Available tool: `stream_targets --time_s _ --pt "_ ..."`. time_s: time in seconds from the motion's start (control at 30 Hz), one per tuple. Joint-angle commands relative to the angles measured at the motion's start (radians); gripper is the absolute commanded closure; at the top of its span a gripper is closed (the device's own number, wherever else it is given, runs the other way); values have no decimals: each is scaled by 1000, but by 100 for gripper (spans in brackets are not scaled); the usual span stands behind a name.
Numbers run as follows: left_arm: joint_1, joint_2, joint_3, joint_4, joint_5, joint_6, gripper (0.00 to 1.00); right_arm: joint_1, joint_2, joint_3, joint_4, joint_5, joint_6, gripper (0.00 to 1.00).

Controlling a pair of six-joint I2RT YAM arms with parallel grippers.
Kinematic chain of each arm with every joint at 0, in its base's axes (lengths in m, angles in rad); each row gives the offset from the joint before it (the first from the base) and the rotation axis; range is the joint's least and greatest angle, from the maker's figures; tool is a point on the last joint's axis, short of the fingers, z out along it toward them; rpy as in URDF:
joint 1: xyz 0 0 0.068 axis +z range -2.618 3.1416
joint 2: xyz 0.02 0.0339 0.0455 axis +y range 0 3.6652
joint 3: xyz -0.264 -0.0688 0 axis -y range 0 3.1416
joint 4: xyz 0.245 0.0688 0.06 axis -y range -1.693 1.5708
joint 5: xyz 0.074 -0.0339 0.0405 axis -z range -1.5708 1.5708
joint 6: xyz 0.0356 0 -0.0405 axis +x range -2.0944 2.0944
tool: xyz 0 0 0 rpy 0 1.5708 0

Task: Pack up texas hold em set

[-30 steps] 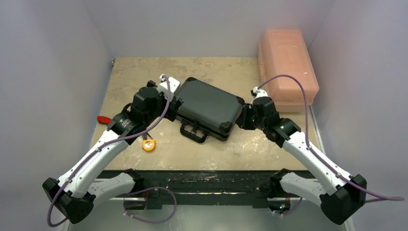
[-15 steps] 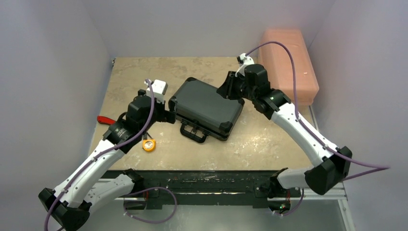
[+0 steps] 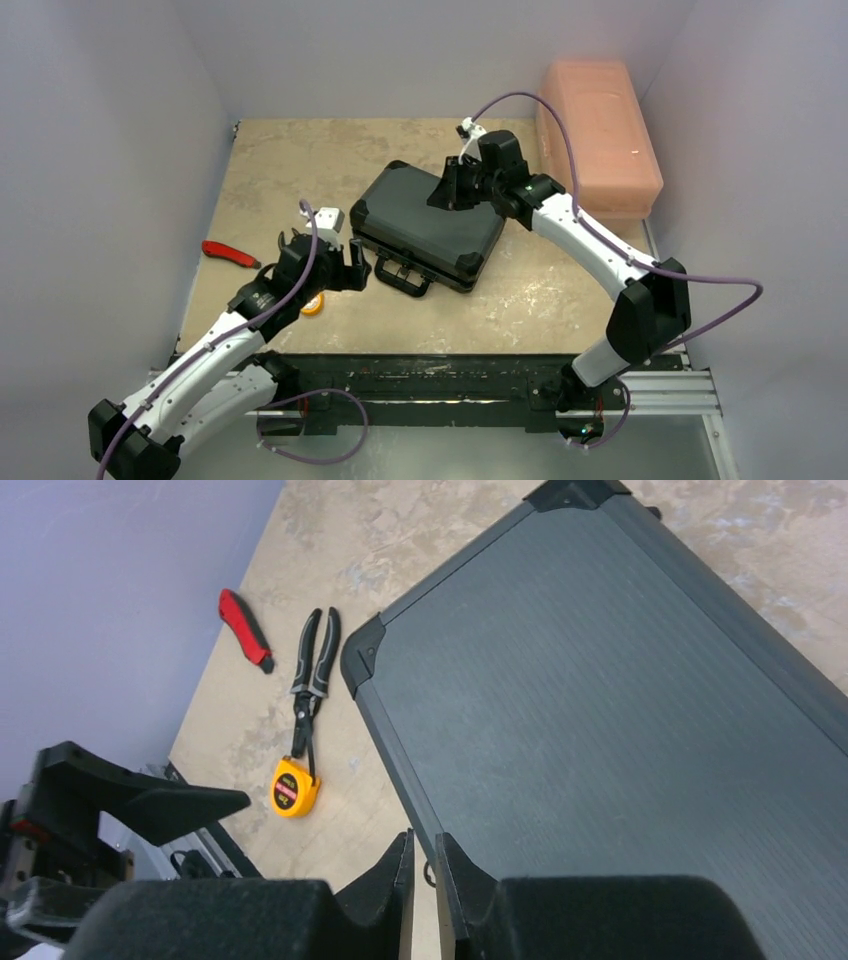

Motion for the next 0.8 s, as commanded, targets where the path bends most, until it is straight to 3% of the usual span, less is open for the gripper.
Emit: stream_targets --time_s 0.0,0.77 --pt "5 12 -58 91 44 -77 27 16 32 2 63 -77 -26 85" --pt "5 224 -166 301 128 -102 46 52 163 -127 140 -52 -42 96"
